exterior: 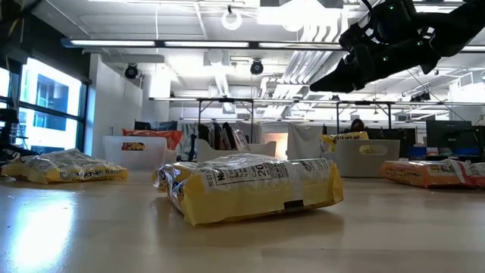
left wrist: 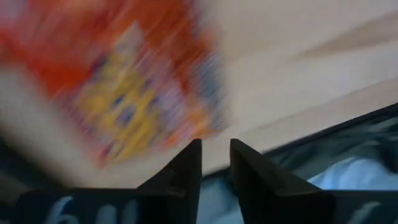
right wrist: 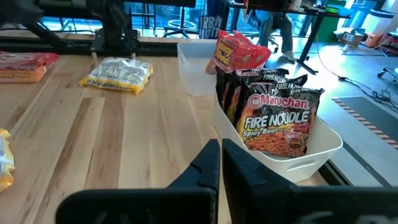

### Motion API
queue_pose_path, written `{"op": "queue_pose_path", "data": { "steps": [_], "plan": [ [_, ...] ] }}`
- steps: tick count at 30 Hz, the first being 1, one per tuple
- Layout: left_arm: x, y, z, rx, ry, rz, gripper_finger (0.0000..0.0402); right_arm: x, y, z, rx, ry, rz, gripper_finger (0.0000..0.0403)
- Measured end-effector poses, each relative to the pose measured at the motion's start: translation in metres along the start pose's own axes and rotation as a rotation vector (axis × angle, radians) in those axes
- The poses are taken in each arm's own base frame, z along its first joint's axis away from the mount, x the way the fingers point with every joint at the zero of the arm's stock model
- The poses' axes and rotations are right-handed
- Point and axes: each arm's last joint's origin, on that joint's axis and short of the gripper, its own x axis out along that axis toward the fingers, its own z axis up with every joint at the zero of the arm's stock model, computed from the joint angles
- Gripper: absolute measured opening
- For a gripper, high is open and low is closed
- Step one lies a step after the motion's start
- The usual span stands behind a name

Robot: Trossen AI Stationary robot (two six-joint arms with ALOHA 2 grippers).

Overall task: Sort Maruchan noodles
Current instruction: Put the orange noodle pack into the transparent bin

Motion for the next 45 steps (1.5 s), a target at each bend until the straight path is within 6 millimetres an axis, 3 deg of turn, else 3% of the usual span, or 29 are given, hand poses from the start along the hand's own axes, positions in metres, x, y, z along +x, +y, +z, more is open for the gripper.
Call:
{"op": "queue_pose_path", "data": {
  "steps": [4,10,19,30,35,45],
  "plan": [
    [0.002,0.013,-0.016,-0.084,0.108,0.114,0.0105,0.000,0.000,0.000,-0.003,0.000,0.000,0.0000],
    [0.005,0.025,-0.030,-0.128,0.099,0.149,0.0154,0.000,0.000,0.000,-0.004,-0.001,0.001,0.0000],
    [0.024,0.040,-0.017,-0.123,0.075,0.180,0.0200,0.000,0.000,0.000,0.004,-0.003,0.001,0.0000],
    [0.036,0.053,-0.011,-0.047,0.086,0.186,0.0206,0.000,0.000,0.000,0.004,-0.004,0.000,0.0000],
    [0.038,0.055,-0.006,0.022,0.022,0.148,0.0183,0.000,0.000,0.000,0.004,-0.004,0.000,0.0000],
    [0.039,0.048,-0.001,0.191,-0.160,-0.025,0.0050,0.000,0.000,0.001,0.006,-0.010,-0.001,0.0000]
  ]
}}
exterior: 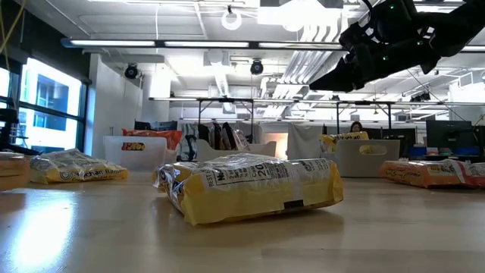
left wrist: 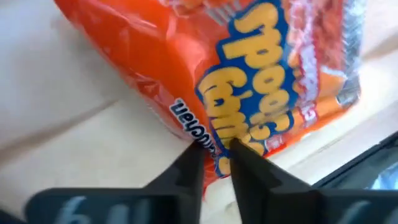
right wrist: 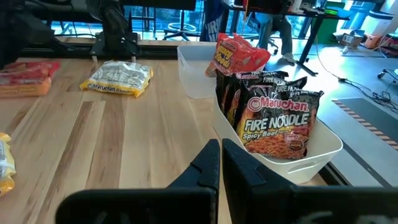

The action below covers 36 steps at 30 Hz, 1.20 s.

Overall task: Sort Maruchan noodles
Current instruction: Put the orange noodle pack into the transparent bin

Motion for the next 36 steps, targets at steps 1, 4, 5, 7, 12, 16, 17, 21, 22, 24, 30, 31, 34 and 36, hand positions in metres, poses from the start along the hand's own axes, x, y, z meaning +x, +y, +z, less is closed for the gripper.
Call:
{"op": "queue_pose_path", "data": {
  "steps": [1,4,5,7,12,16,17,21,22,24,30,31,34,36],
  "plan": [
    [0.000,0.000,0.001,0.015,-0.026,-0.007,0.0038,0.000,0.000,0.000,0.000,-0.001,0.000,0.0000],
    [0.000,-0.002,0.006,0.067,-0.097,-0.036,0.0011,0.000,0.000,0.000,0.000,-0.002,0.001,0.0000],
    [0.000,-0.002,0.008,0.084,-0.125,-0.045,0.0006,0.000,0.000,0.000,0.000,-0.004,0.004,0.0000],
    [-0.001,-0.004,0.013,0.117,-0.194,-0.061,0.0003,0.000,0.000,0.001,0.022,-0.010,0.012,0.0000],
    [-0.001,-0.009,0.030,0.215,-0.347,-0.065,0.0001,0.000,0.002,0.002,0.051,-0.029,0.087,0.0000],
    [-0.002,-0.016,0.045,0.284,-0.422,-0.062,0.0000,0.002,0.003,0.002,0.127,-0.038,0.116,0.0001],
    [-0.003,-0.018,0.048,0.301,-0.439,-0.071,0.0000,0.003,0.003,0.002,0.147,-0.040,0.117,0.0003],
    [-0.009,-0.026,0.064,0.370,-0.507,-0.088,0.0000,0.012,0.010,-0.003,0.193,-0.004,0.152,0.0023],
    [-0.012,-0.028,0.068,0.388,-0.521,-0.095,0.0000,0.015,0.013,-0.005,0.203,0.006,0.165,0.0032],
    [-0.016,-0.032,0.077,0.420,-0.547,-0.099,0.0000,0.021,0.019,-0.009,0.222,0.042,0.194,0.0055],
    [-0.033,-0.042,0.100,0.557,-0.660,-0.136,0.0000,0.052,0.033,-0.009,0.288,0.128,0.285,0.0141],
    [-0.036,-0.045,0.104,0.583,-0.683,-0.149,0.0000,0.058,0.035,-0.008,0.306,0.139,0.312,0.0156],
    [-0.043,-0.052,0.114,0.656,-0.742,-0.175,0.0000,0.080,0.038,-0.006,0.343,0.166,0.389,0.0200],
    [-0.047,-0.055,0.120,0.695,-0.765,-0.183,0.0000,0.094,0.041,-0.006,0.358,0.184,0.442,0.0224]
  ]
}}
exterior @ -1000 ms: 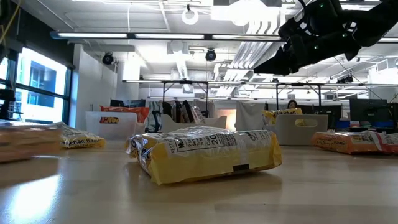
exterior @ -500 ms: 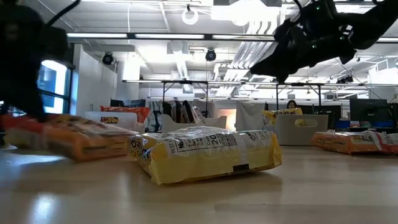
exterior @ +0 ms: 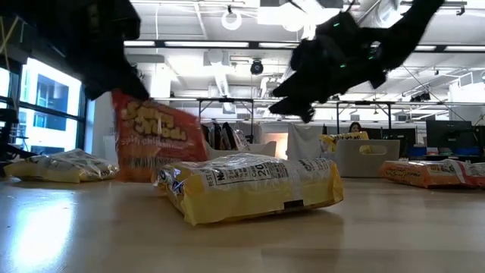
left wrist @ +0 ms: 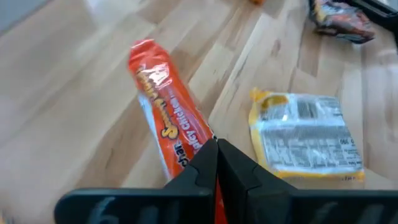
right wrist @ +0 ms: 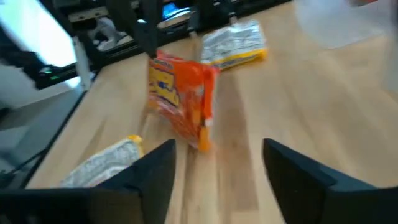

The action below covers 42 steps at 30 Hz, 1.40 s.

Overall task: Sort Maruchan noodles
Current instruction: Put the orange noodle pack into the transparent bin

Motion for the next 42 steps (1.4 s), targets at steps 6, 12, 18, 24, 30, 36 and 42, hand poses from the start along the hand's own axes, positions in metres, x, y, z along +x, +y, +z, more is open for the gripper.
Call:
{"op": "queue_pose_path", "data": {
  "steps": [6,12,18,24,30,36,42],
  "plan": [
    [0.006,0.005,0.012,0.078,-0.027,-0.031,0.0000,0.045,-0.009,0.000,0.017,0.034,0.131,0.0256],
    [0.008,0.009,0.018,0.113,-0.035,-0.050,0.0000,0.087,-0.019,-0.007,0.043,0.036,0.168,0.0256],
    [0.013,0.032,0.014,-0.113,0.069,0.112,0.0009,0.103,-0.027,-0.009,0.069,0.056,0.180,0.0256],
    [0.019,0.065,0.016,-0.208,0.196,0.214,0.0072,0.100,-0.024,-0.004,0.045,0.041,0.185,0.0256],
    [0.030,0.088,0.021,-0.226,0.322,0.158,0.0150,0.101,-0.021,-0.005,0.033,0.045,0.191,0.0256],
    [0.048,0.105,0.014,-0.211,0.416,0.209,0.0188,0.103,-0.017,-0.006,0.019,0.052,0.203,0.0256],
    [0.064,0.103,0.014,-0.170,0.450,0.054,0.0170,0.104,-0.015,-0.007,0.018,0.058,0.204,0.0256]
  ]
}}
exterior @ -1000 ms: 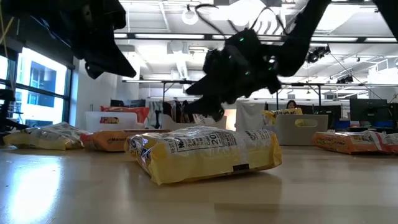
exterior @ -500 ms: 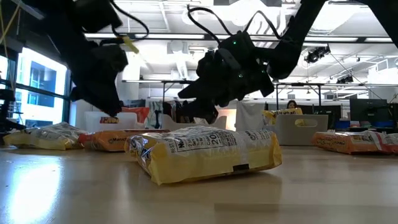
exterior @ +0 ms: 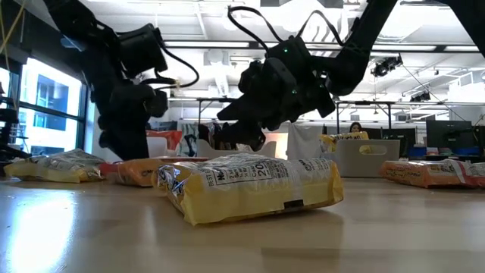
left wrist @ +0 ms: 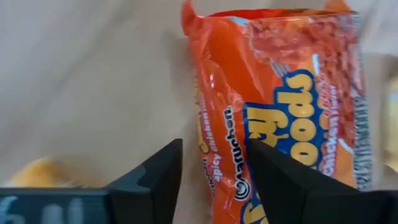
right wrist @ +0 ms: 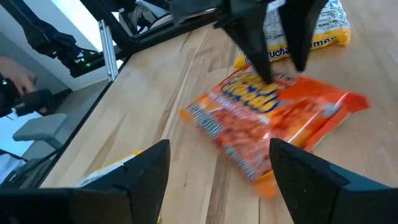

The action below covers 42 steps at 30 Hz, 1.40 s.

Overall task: Sort Maruchan noodles
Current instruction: Put the orange noodle pack into the transparent bin

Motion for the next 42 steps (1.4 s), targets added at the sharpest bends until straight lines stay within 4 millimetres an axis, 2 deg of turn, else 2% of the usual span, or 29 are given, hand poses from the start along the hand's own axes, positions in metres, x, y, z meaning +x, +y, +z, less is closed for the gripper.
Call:
{"op": "queue_pose_path", "data": {
  "steps": [4,10,12,17,26,31,35,42],
  "plan": [
    [0.004,-0.002,0.003,0.069,-0.013,-0.050,0.0121,0.000,0.000,0.000,0.001,-0.001,-0.004,0.0256],
    [0.002,-0.003,0.004,0.184,-0.034,-0.054,0.0021,-0.002,-0.004,-0.001,0.019,0.010,-0.025,0.0256],
    [0.001,-0.004,0.005,0.203,-0.053,-0.056,0.0006,-0.006,-0.009,-0.001,0.037,0.017,-0.051,0.0256],
    [-0.004,-0.007,0.010,0.253,-0.117,-0.075,0.0003,-0.016,-0.023,0.002,0.112,-0.007,-0.095,0.0256],
    [-0.019,-0.017,0.014,0.327,-0.235,-0.106,0.0000,-0.011,-0.017,0.001,0.198,-0.006,-0.087,0.0256],
    [-0.028,-0.020,0.016,0.343,-0.288,-0.124,0.0000,-0.005,-0.011,-0.002,0.199,-0.006,-0.133,0.0256],
    [-0.033,-0.024,0.016,0.357,-0.318,-0.140,0.0000,0.006,-0.014,-0.015,0.192,-0.005,-0.147,0.0256],
    [-0.033,-0.031,0.011,0.383,-0.323,-0.136,0.0000,0.022,-0.022,-0.029,0.102,-0.113,-0.043,0.0256]
  ]
}}
